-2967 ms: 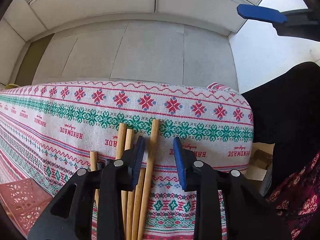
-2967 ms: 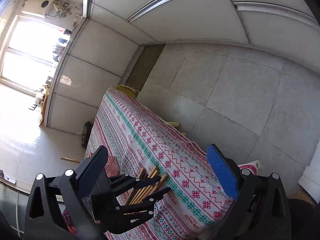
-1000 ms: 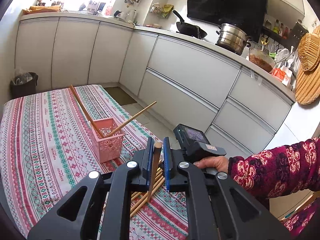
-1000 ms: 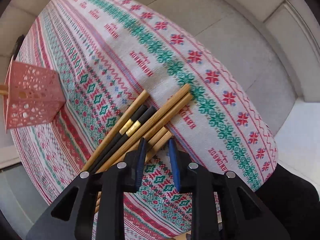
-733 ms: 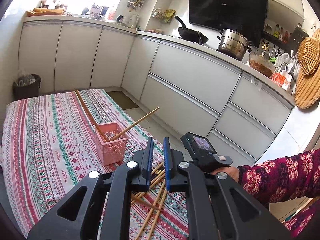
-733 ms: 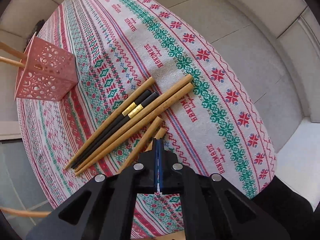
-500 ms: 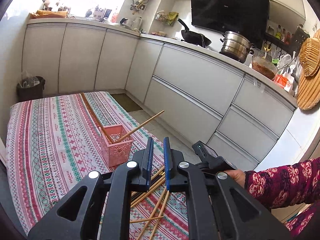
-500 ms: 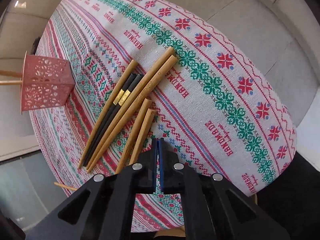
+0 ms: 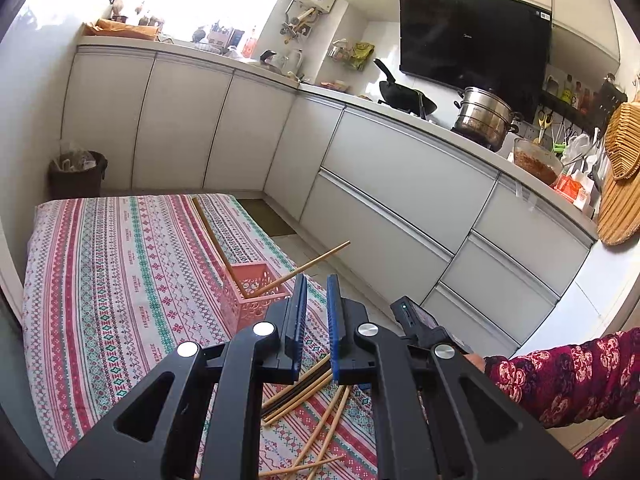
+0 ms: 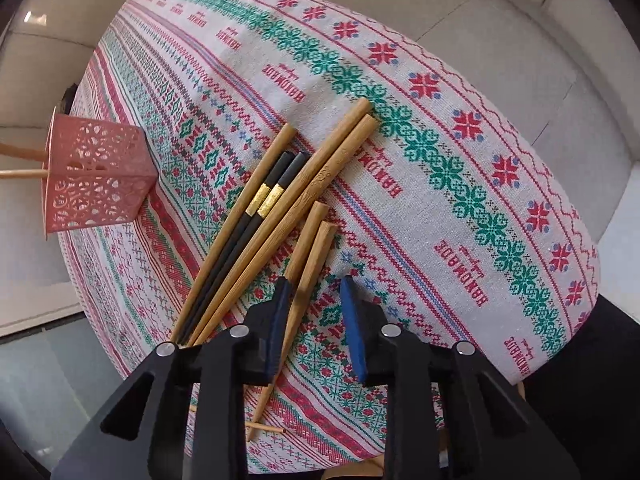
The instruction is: Organize utensils
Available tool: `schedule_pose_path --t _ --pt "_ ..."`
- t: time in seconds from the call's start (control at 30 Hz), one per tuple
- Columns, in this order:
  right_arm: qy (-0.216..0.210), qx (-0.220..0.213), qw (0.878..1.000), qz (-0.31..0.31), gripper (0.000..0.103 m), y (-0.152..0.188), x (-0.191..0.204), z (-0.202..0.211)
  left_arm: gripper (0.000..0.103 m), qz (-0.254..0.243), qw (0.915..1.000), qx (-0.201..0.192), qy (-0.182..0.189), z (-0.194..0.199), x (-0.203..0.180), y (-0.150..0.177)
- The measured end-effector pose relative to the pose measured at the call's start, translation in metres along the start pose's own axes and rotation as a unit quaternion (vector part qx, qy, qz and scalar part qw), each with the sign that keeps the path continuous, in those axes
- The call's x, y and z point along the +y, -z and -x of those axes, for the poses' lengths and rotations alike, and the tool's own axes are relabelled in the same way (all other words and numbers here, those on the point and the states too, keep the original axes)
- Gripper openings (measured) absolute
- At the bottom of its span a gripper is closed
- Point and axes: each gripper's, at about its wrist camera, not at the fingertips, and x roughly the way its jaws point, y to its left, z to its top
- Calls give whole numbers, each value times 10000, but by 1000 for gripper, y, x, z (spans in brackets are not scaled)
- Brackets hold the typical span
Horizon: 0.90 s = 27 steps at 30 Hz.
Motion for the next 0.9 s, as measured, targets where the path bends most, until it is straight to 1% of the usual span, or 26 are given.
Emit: schedule_pose_path --t 0.03,0.1,0.2,0.27,0.33,0.4,0.43,0.47,0.5,0.53,0.57,0.63,0.67,0.7,0.73,0.77,0.8,0.83,0.87,0.9 --pt "-8 11 10000 22 17 -1 -6 1 9 27 10000 -1 -20 0 1 0" --pt "117 8 9998 181 18 -3 -10 4 8 47 10000 23 -46 -2 2 0" --pt "493 -4 9984 281 19 -9 13 -4 9 5 10000 34 -39 -2 -1 0" --pt "782 -85 9959 440 19 -7 37 -13 11 -15 10000 24 -63 -2 -2 0" --pt "1191 -305 9891 808 19 -4 57 -17 11 1 10000 15 -68 -2 -2 -1" --pt "1583 -659 9774 1239 19 1 74 -22 12 8 10000 2 -96 -2 -3 -2" --pt "1687 -801 9723 1407 18 4 80 -24 13 18 9999 -14 -111 -1 -2 -2" --pt "1699 -919 9689 1548 18 8 81 -24 14 32 9999 -26 -120 -1 -2 -2" --pt "1608 -981 9683 1639 16 10 79 -24 15 43 9999 -34 -118 0 -2 -2" --pt "1363 -981 9724 1618 12 9 71 -21 15 52 9999 -34 -112 0 -1 -2" --pt "1089 -954 9775 1533 9 8 60 -16 15 55 9999 -8 -111 0 -1 -2" --pt "372 -917 9875 1226 8 -2 28 -5 15 43 9998 113 -132 -5 0 1" --pt "200 -989 9894 1040 8 -7 14 0 15 36 9997 217 -100 -9 0 3" --pt "-53 -1060 9902 903 8 -12 0 4 18 41 9989 456 52 -19 0 7" --pt "-268 -1121 9900 814 8 -16 -10 7 28 49 9962 822 282 -33 0 12" --pt "-419 -1169 9895 736 8 -19 -20 9 29 20 9921 1182 413 -50 -2 19" --pt "-543 -1142 9899 637 8 -23 -28 10 28 -60 9875 1531 357 -70 -6 29" --pt "-656 -1097 9901 583 8 -22 -33 12 28 -128 9808 1928 283 -93 -11 39" --pt "-664 -1077 9901 607 8 -25 -33 12 28 -192 9727 2298 267 -114 -16 50" --pt "-581 -1078 9899 714 8 -25 -30 12 28 -273 9648 2603 272 -134 -22 60"
